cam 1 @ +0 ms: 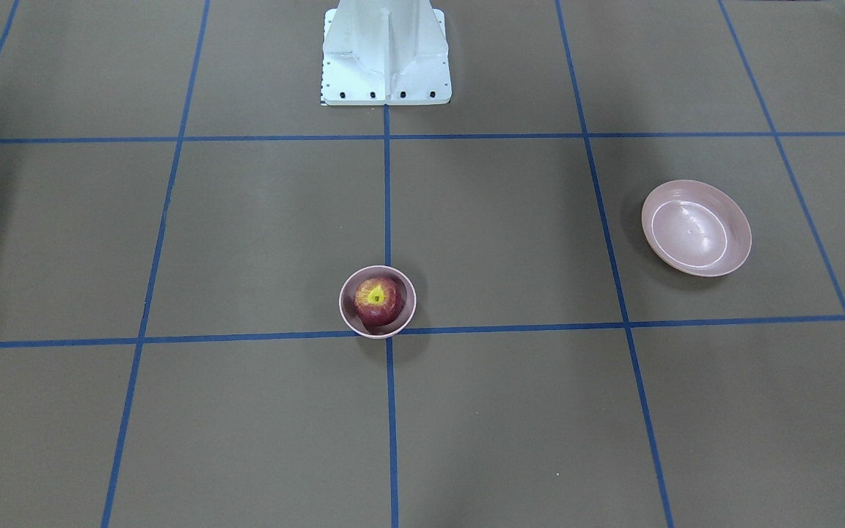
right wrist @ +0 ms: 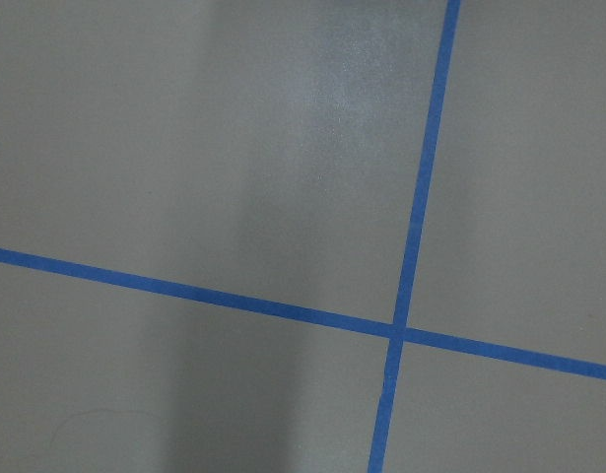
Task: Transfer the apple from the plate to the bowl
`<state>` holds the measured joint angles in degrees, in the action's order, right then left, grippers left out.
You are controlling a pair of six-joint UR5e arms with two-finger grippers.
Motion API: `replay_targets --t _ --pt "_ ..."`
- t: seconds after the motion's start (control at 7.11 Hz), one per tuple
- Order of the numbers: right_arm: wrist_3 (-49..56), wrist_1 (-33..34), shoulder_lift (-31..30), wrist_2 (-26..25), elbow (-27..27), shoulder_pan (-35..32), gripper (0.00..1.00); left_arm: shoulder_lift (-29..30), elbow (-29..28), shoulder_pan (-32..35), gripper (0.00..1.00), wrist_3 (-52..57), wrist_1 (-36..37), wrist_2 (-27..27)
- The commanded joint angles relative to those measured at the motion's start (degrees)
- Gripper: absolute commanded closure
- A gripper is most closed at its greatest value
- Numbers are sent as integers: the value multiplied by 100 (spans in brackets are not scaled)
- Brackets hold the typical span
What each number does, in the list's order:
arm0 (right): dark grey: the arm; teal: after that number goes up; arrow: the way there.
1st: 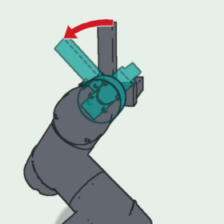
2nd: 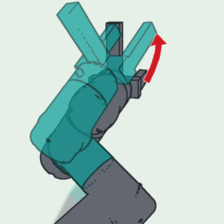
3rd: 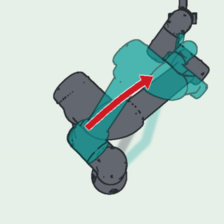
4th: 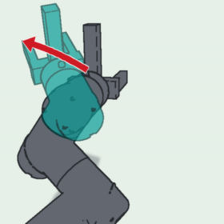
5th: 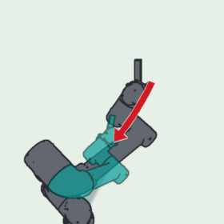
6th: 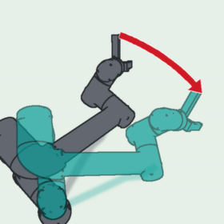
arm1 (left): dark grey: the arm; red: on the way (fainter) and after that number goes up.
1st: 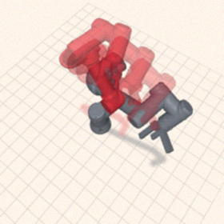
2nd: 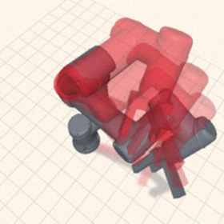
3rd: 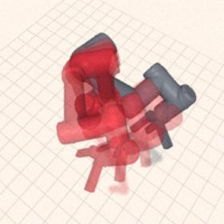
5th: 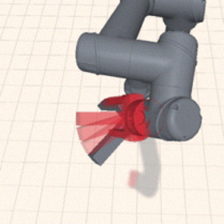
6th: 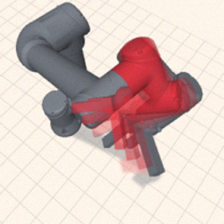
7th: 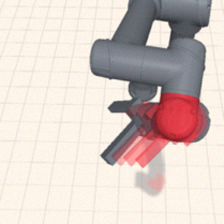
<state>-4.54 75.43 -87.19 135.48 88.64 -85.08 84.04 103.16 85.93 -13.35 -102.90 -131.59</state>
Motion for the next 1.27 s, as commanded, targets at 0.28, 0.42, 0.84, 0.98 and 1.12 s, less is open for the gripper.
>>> replay_targets --t 0.28,0.42,0.84,0.98,1.12 --pt "-3 33 -89 215 311 -35 0 -19 -6 3 2 26 -300 -16" --pt "-3 68 -1 216 242 -35 0 -2 20 -6 2 26 -327 -7" --pt "-3 77 17 225 241 -26 0 -2 20 -6 2 26 -512 1" --pt "23 77 9 216 241 -26 0 -2 3 -6 2 17 -512 2" --pt "67 77 9 172 258 -26 0 -2 -41 -6 2 43 -512 10"
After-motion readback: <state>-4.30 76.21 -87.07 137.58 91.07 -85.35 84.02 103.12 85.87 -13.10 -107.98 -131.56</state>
